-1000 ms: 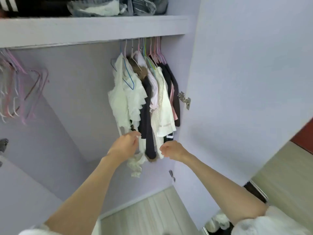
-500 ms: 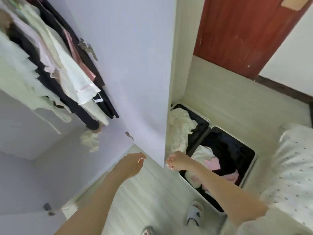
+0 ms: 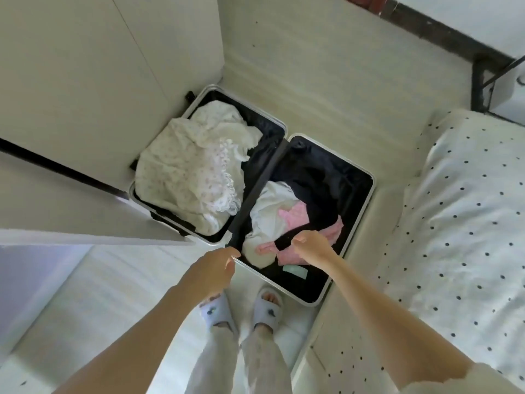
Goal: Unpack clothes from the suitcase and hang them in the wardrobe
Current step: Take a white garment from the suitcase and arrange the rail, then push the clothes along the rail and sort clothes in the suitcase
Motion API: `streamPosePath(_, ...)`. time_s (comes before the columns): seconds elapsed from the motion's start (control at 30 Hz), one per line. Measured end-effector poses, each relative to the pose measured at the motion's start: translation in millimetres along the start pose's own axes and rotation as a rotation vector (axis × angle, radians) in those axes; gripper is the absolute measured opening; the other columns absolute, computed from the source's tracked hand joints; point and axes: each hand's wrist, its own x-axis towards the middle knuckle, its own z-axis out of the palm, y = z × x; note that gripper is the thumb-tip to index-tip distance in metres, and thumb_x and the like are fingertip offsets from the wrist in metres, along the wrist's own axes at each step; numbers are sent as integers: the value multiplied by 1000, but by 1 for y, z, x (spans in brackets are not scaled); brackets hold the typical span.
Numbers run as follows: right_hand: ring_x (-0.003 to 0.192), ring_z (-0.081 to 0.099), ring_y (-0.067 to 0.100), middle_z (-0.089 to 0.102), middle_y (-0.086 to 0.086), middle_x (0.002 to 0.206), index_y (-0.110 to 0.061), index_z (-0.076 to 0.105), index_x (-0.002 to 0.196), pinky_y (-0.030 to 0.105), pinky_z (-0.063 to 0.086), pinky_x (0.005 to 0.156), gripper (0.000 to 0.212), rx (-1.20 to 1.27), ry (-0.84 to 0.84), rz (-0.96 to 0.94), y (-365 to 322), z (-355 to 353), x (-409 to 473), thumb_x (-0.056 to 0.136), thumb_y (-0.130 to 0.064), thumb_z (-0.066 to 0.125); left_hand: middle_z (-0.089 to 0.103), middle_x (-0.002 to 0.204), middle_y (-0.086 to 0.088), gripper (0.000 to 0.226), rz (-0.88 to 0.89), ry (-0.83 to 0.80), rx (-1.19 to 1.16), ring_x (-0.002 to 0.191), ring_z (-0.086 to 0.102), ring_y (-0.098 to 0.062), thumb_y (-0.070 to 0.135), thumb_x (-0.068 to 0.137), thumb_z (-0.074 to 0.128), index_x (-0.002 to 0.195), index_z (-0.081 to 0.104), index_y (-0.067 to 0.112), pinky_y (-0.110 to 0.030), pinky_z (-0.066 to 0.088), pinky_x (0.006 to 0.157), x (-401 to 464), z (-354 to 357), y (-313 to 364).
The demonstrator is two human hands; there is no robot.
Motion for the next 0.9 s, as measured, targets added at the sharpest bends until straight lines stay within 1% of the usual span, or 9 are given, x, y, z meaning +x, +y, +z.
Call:
streamPosePath(0.13, 115, 54, 30, 58, 15, 124, -1, 55, 125, 34, 42, 94, 35, 3, -18, 67, 46, 19, 100, 97, -18, 44, 55, 125, -2, 38, 9, 46, 8, 109, 55, -19, 12, 96, 40, 133, 46, 19, -30, 43, 91, 105, 33, -31)
streamPosePath(0.23, 118, 52, 28, 55, 13, 130, -5, 47, 133, 35, 41, 96, 39, -30, 33, 66, 66, 36, 178, 97, -23, 44, 50, 131, -6, 41, 61, 96, 82, 114, 51, -20, 11, 97, 36, 137, 41, 15, -27, 40, 90, 186, 60, -62)
streamPosePath(0.33, 116, 51, 33, 51, 19, 130, -2, 37, 138, 38, 41, 95, 46, -101, 168, 47, 80, 46, 263, 97, -21, 43, 36, 143, -6, 48, 113, 149, 151, 128, 36, -20, 11, 96, 39, 143, 30, 13, -28, 34, 100, 261, 95, -93)
streamPosePath(0.43, 138, 25, 32, 29, 14, 149, -9, 15, 149, 48, 31, 107, 70, -165, 389, 44, 87, 49, 339, 93, -32, 52, 17, 154, -8, 58, 138, 178, 259, 140, 19, -23, 13, 96, 40, 148, 15, 10, -33, 27, 110, 323, 129, -118)
streamPosePath(0.53, 145, 6, 28, 10, 9, 158, -14, 0, 151, 50, 20, 113, 88, -250, 515, -5, 82, 48, 395, 89, -43, 56, 27, 148, -22, 62, 196, 268, 322, 134, 33, -38, 6, 89, 52, 144, 25, -1, -47, 40, 103, 369, 152, -136)
streamPosePath(0.63, 146, 4, 28, 12, 9, 157, -16, 19, 148, 51, 17, 114, 71, -288, 521, 8, 76, 45, 441, 92, -42, 53, 40, 135, -30, 66, 190, 311, 346, 114, 51, -45, 2, 79, 63, 138, 34, -6, -49, 52, 86, 402, 164, -143)
streamPosePath(0.73, 136, 29, 33, 42, 14, 140, -8, 54, 122, 46, 35, 100, 32, -244, 504, -16, 80, 48, 459, 97, -25, 45, 43, 133, -31, 71, 182, 293, 398, 105, 55, -46, 2, 74, 67, 138, 35, -7, -48, 52, 80, 407, 166, -144)
streamPosePath(0.8, 113, 51, 35, 58, 17, 114, -1, 57, 108, 32, 38, 76, 27, -44, 452, -50, 77, 53, 445, 98, -20, 40, 36, 140, -29, 69, 169, 257, 363, 112, 51, -45, 5, 81, 62, 141, 30, -5, -47, 50, 88, 397, 159, -142)
streamPosePath(0.9, 94, 53, 30, 61, 13, 99, -2, 57, 103, 28, 33, 73, 27, 211, 374, -26, 74, 59, 401, 99, -18, 36, 25, 148, -17, 61, 110, 166, 265, 126, 39, -33, 13, 95, 43, 148, 14, 4, -36, 38, 101, 374, 140, -131)
